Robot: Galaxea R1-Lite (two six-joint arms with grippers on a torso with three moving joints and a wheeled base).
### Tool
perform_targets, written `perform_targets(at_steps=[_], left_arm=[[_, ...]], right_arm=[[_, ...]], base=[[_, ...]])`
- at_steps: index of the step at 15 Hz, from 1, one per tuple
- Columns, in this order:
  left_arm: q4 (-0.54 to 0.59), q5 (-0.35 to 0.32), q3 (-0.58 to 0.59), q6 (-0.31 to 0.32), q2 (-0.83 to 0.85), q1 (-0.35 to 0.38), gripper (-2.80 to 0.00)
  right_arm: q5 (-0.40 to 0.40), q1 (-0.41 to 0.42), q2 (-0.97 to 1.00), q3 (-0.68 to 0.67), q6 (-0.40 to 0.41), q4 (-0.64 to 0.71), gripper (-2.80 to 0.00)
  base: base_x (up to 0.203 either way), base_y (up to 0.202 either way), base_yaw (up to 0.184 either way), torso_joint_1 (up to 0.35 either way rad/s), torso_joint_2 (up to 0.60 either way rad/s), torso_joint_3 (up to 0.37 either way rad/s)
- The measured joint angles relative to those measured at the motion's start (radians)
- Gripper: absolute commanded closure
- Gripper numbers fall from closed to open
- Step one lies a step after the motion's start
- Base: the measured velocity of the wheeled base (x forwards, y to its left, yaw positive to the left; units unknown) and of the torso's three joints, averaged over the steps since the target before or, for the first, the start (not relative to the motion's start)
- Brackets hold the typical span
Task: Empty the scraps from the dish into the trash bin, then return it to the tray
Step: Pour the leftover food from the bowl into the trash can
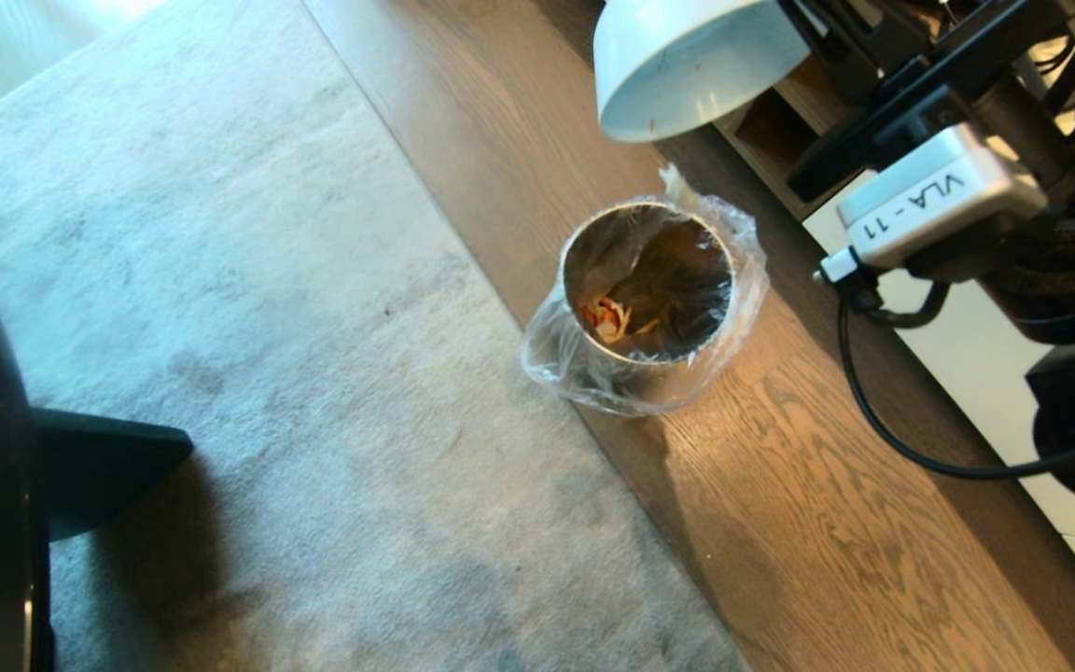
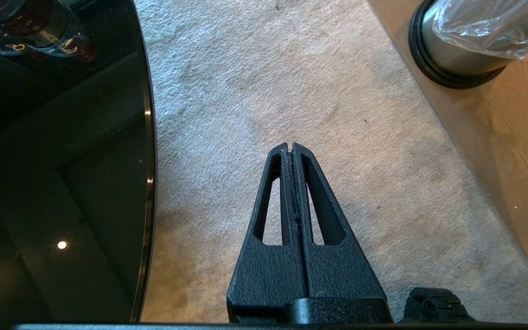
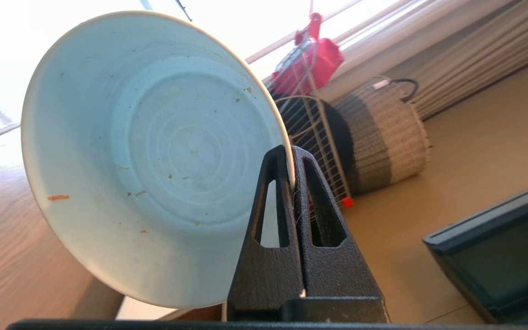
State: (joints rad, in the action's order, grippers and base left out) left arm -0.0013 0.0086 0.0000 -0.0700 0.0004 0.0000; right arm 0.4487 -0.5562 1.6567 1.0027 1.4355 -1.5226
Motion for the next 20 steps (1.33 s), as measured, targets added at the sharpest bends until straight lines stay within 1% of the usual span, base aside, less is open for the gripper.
perform_targets(at_steps=[1,9,11,12,14,16,19,20], left_arm=[[0.000,0.000,0.000,0.000,0.000,0.000,0.00],[0.000,0.000,0.000,0.000,0.000,0.000,0.00],[0.000,0.000,0.000,0.000,0.000,0.000,0.00],[0.000,0.000,0.000,0.000,0.000,0.000,0.00],[0.000,0.000,0.000,0.000,0.000,0.000,0.00],[0.000,0.000,0.000,0.000,0.000,0.000,0.00],[0.000,0.000,0.000,0.000,0.000,0.000,0.00],[0.000,0.000,0.000,0.000,0.000,0.000,0.00]], right_arm=[[0.001,0.000,0.005,0.016,0.000,-0.001,0.00],[0.001,0.006,0.004,-0.076,-0.009,0.000,0.00],[-0.002,0.006,0.002,-0.091,-0.036,0.001,0.00],[-0.019,0.006,0.001,-0.096,-0.048,0.000,0.00],[-0.116,0.006,-0.004,-0.121,-0.086,0.000,0.00],[-0.237,0.007,-0.019,-0.162,-0.136,0.001,0.00],[-0.392,0.007,-0.053,-0.234,-0.154,0.001,0.00],[-0.431,0.007,-0.067,-0.252,-0.162,0.011,0.00]], base=[[0.000,0.000,0.000,0.000,0.00,0.000],[0.000,0.000,0.000,0.000,0.00,0.000],[0.000,0.000,0.000,0.000,0.00,0.000],[0.000,0.000,0.000,0.000,0.00,0.000],[0.000,0.000,0.000,0.000,0.00,0.000],[0.000,0.000,0.000,0.000,0.00,0.000],[0.000,0.000,0.000,0.000,0.00,0.000],[0.000,0.000,0.000,0.000,0.00,0.000]])
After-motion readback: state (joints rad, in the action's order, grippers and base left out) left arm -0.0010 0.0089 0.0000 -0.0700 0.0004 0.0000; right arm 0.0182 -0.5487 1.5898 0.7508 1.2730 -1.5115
